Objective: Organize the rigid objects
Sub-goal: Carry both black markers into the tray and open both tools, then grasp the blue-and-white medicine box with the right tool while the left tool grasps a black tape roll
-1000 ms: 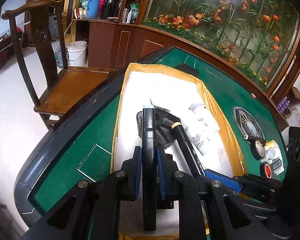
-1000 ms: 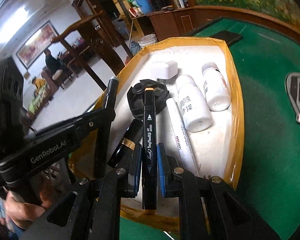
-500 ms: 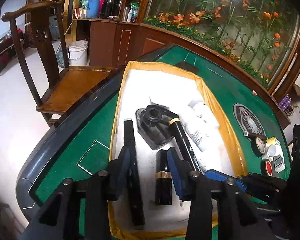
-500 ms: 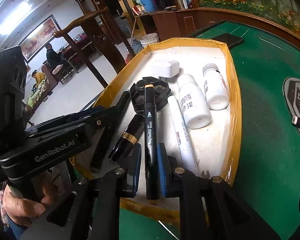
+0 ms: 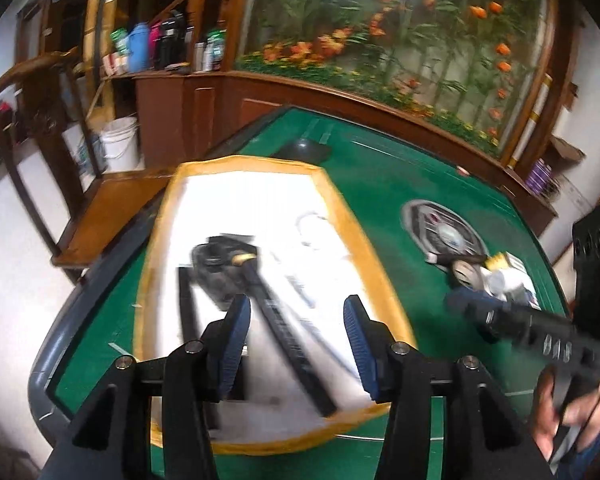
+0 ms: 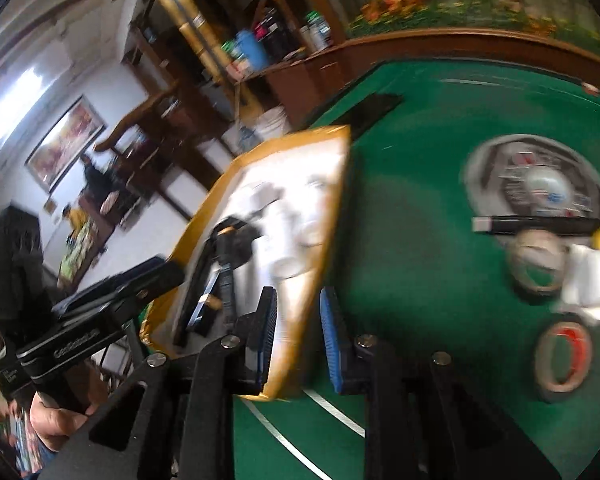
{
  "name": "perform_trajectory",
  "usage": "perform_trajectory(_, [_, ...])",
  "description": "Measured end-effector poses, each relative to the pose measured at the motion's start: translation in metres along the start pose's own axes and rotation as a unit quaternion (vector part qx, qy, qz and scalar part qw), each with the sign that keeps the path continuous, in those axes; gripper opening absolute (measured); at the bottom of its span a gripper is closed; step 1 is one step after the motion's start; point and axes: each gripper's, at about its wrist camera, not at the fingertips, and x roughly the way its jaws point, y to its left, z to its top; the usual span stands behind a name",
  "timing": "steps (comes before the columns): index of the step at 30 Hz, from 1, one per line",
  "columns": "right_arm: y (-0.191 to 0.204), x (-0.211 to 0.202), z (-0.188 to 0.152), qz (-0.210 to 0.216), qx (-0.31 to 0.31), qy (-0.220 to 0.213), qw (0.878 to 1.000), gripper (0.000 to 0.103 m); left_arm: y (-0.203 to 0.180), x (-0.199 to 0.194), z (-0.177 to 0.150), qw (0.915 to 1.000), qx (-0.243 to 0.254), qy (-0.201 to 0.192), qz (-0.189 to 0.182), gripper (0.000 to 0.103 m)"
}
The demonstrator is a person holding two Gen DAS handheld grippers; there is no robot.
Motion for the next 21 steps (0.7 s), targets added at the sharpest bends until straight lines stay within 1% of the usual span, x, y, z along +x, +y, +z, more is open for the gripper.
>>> perform_trajectory(1, [-0.010,-0.007,0.001,-0.007,0.007,-0.008,1.000,0.021,-0.009,0.000,-0.001,0.9999,0.008,0.001,-0.009,0.059])
perform_trajectory(4, [-0.049,-0.045,0.001,-0.040,0.041,-0.053,0.997,0.022,-0.043,0.001,-0.004,0.9983,0.046,0.006,-0.037,0.061])
perform_trajectory(5, [-0.063,-0.058,0.001,-0.057,0.050,-0.068,0.995,0.023,-0.053,0.003,-0.004,0.9975,0.053,0.010,-0.044,0.065])
perform_trajectory(6, [-0.078,-0.074,0.001,-0.084,0.059,-0.086,0.991,0.029,-0.069,0.006,-0.005,0.9957,0.065,0.018,-0.063,0.068])
perform_trajectory(7, [-0.090,-0.085,0.000,-0.112,0.065,-0.098,0.987,0.039,-0.079,0.008,-0.006,0.9944,0.072,0.024,-0.074,0.072])
perform_trajectory(8, [-0.105,-0.097,-0.002,-0.152,0.073,-0.112,0.979,0.044,-0.092,0.012,-0.007,0.9924,0.083,0.029,-0.086,0.075])
perform_trajectory(9, [-0.120,-0.109,-0.005,-0.206,0.080,-0.123,0.968,0.052,-0.109,0.016,-0.009,0.9898,0.099,0.035,-0.096,0.076])
perform_trajectory(10, [-0.130,-0.114,-0.005,-0.237,0.083,-0.123,0.960,0.058,-0.123,0.019,-0.011,0.9875,0.113,0.039,-0.103,0.078])
perform_trajectory(11, [-0.141,-0.118,-0.008,-0.270,0.089,-0.121,0.951,0.058,-0.137,0.023,-0.013,0.9845,0.128,0.046,-0.112,0.082])
perform_trajectory(12, [-0.153,-0.119,-0.010,-0.284,0.099,-0.114,0.947,0.058,-0.153,0.030,-0.016,0.9807,0.145,0.054,-0.120,0.084])
perform_trajectory(13, [-0.164,-0.118,-0.012,-0.277,0.112,-0.102,0.949,0.058,-0.165,0.035,-0.017,0.9781,0.156,0.061,-0.123,0.087])
perform_trajectory(14, [-0.171,-0.115,-0.011,-0.272,0.121,-0.091,0.950,0.058,-0.180,0.042,-0.022,0.9747,0.171,0.073,-0.124,0.087])
perform_trajectory(16, [-0.181,-0.106,-0.012,-0.270,0.134,-0.070,0.951,0.058,-0.199,0.050,-0.029,0.9692,0.198,0.081,-0.122,0.087])
perform_trajectory(18, [-0.183,-0.101,-0.011,-0.281,0.127,-0.061,0.949,0.058,-0.215,0.058,-0.035,0.9671,0.216,0.085,-0.104,0.087])
perform_trajectory(20, [-0.185,-0.095,-0.009,-0.287,0.122,-0.055,0.949,0.059,-0.227,0.071,-0.038,0.9632,0.227,0.106,-0.098,0.088])
perform_trajectory(21, [-0.187,-0.091,-0.008,-0.285,0.124,-0.051,0.949,0.060,-0.231,0.075,-0.039,0.9629,0.229,0.107,-0.094,0.088])
